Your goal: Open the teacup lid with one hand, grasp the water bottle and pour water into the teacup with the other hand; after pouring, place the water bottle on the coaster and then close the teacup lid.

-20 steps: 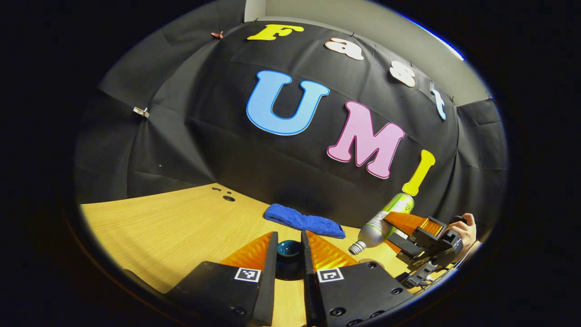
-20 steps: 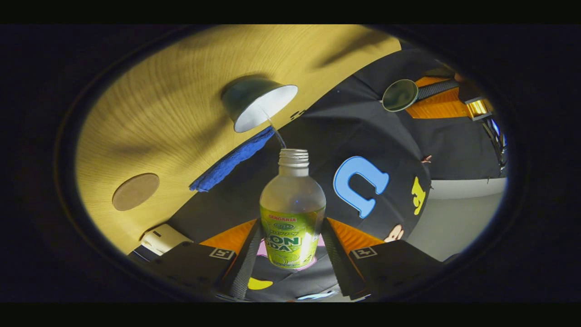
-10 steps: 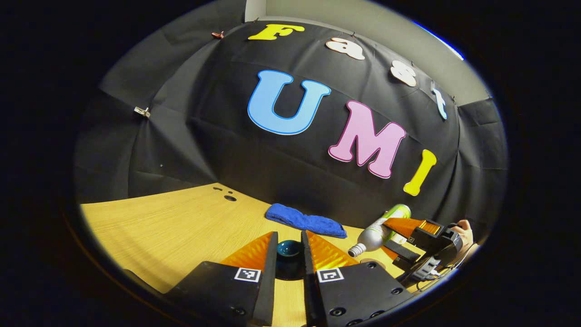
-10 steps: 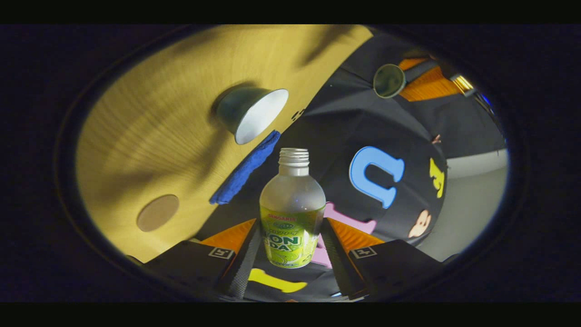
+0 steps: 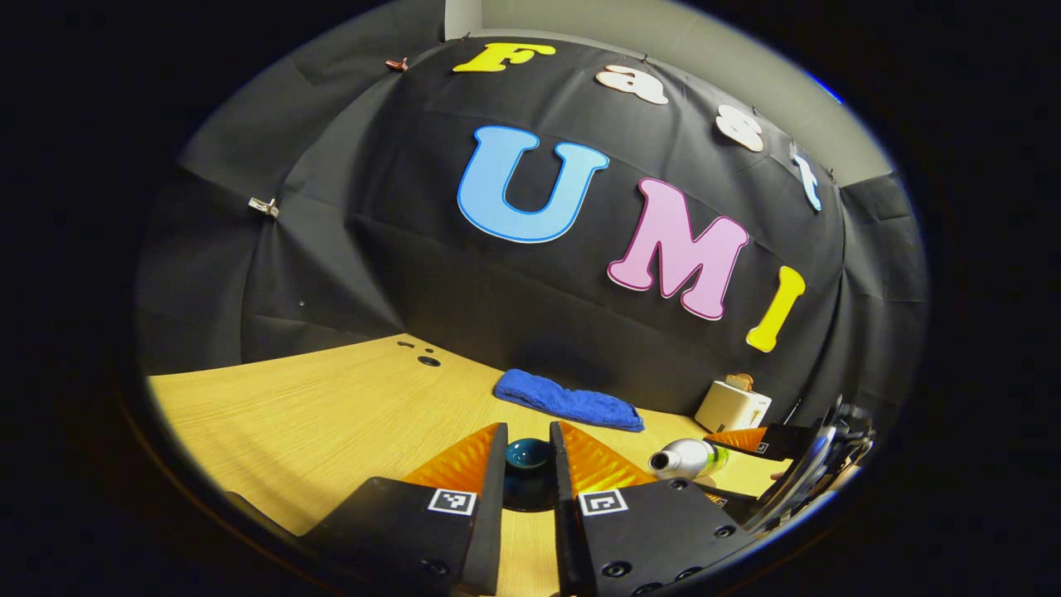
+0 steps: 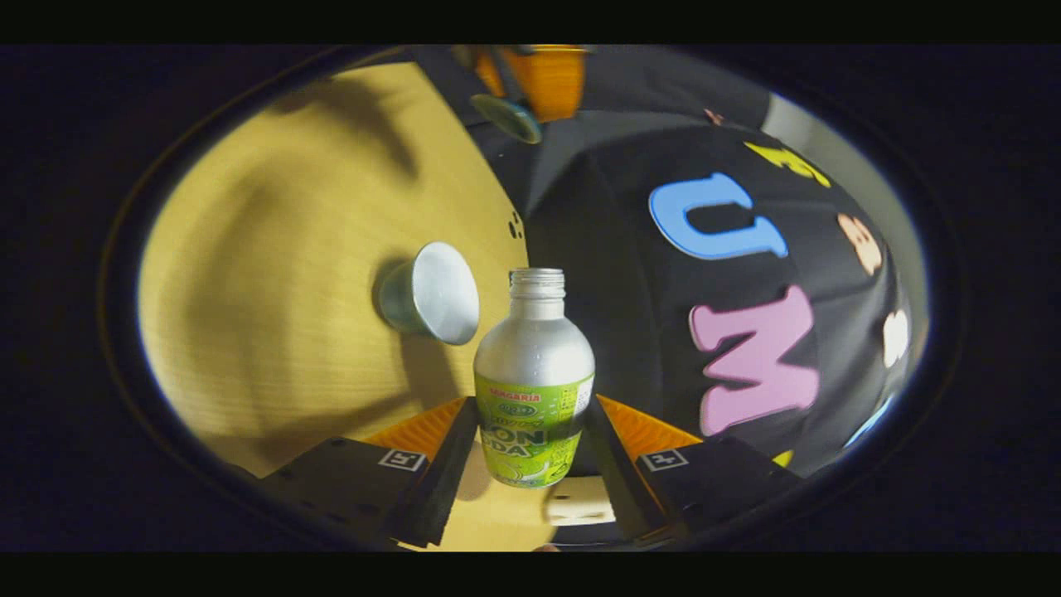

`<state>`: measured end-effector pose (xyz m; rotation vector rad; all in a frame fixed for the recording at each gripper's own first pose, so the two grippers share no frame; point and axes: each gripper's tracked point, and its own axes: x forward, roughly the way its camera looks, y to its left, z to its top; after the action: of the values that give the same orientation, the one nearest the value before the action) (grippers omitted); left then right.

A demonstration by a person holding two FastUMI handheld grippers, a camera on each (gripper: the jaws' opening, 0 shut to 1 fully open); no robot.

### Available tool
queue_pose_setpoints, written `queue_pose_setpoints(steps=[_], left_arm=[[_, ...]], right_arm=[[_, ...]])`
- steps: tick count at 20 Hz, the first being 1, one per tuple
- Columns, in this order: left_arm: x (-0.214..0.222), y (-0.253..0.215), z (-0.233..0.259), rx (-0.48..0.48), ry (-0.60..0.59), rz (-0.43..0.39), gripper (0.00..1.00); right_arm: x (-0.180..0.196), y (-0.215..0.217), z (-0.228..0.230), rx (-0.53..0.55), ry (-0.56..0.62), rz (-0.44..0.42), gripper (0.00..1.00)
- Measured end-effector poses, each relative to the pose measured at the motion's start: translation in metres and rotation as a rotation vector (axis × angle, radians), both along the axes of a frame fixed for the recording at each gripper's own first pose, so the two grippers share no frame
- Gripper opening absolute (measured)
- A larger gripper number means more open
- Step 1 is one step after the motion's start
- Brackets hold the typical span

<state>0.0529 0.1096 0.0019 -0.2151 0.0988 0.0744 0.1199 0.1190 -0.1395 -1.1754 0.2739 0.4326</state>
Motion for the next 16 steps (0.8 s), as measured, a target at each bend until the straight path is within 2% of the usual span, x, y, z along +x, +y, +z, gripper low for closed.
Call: queue_pose_setpoints(steps=[2, 4, 9, 12, 14, 16], left_arm=[[0.000, -0.001, -0.001, 0.005, 0.002, -0.001, 0.30], [0.001, -0.004, -0.003, 0.010, 0.005, -0.004, 0.31], [0.003, -0.014, -0.006, 0.019, 0.018, -0.021, 0.31], [0.005, -0.019, -0.009, 0.029, 0.023, -0.029, 0.34], [0.005, -0.021, -0.010, 0.030, 0.025, -0.033, 0.31], [0.006, -0.021, -0.012, 0.030, 0.029, -0.034, 0.34]], right_arm=[[-0.001, 0.004, 0.002, 0.201, 0.065, -0.055, 0.78], [0.005, 0.004, 0.014, 0.346, 0.078, -0.083, 0.78], [0.018, -0.017, 0.035, 0.591, 0.075, -0.163, 0.78], [0.029, -0.047, 0.045, 0.675, 0.046, -0.234, 0.78], [0.029, -0.056, 0.044, 0.741, 0.063, -0.269, 0.78], [0.033, -0.066, 0.039, 0.820, 0.088, -0.302, 0.78]])
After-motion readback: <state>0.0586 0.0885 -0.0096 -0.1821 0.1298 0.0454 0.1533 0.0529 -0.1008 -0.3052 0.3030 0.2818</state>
